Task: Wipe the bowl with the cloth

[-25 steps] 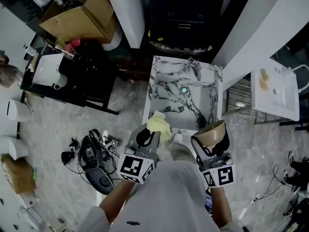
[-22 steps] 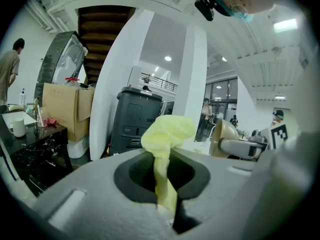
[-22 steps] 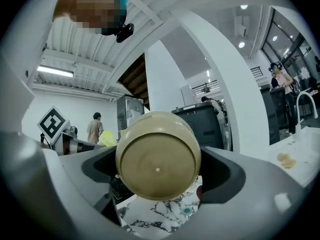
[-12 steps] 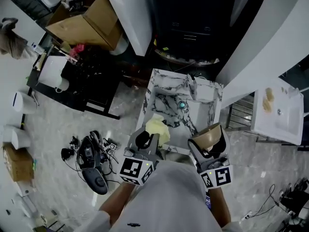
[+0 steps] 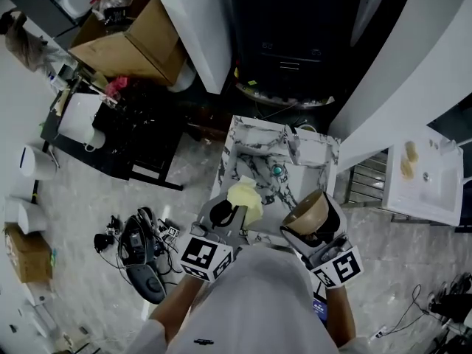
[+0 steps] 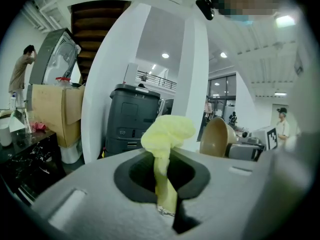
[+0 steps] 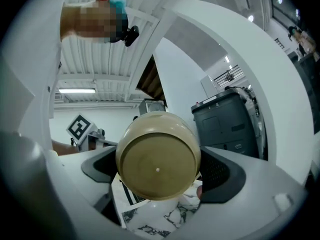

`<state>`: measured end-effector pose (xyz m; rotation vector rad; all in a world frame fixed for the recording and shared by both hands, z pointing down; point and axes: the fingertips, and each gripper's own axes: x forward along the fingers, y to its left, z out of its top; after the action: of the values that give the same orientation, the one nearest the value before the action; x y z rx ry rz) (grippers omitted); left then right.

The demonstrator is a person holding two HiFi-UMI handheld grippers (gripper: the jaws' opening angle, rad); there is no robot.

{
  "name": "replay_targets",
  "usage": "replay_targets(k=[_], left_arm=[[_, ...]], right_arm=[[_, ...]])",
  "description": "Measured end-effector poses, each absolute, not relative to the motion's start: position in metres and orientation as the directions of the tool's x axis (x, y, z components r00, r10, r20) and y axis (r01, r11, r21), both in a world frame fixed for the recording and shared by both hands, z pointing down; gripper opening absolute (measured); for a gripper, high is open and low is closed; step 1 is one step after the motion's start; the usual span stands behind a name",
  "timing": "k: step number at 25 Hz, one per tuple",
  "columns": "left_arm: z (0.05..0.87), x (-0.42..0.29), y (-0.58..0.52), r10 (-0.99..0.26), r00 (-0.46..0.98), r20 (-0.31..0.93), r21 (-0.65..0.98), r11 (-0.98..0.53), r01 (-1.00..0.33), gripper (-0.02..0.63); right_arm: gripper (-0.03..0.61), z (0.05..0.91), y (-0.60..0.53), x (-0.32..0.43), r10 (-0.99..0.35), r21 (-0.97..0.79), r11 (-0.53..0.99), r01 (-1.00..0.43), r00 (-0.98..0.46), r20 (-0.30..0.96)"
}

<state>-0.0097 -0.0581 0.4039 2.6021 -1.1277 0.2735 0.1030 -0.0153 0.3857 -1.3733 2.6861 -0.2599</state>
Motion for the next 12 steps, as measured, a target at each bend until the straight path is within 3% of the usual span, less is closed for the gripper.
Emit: replay_targets(k=[12], left_arm=[[0.354, 0.032, -0.046, -0.485, 0.853, 0.193, 0.168, -0.840, -0.516, 0.032]], right_arm=[[0.499, 0.374, -0.012, 0.064, -0.633, -0.215, 0.763, -0.609, -0.771, -0.063]])
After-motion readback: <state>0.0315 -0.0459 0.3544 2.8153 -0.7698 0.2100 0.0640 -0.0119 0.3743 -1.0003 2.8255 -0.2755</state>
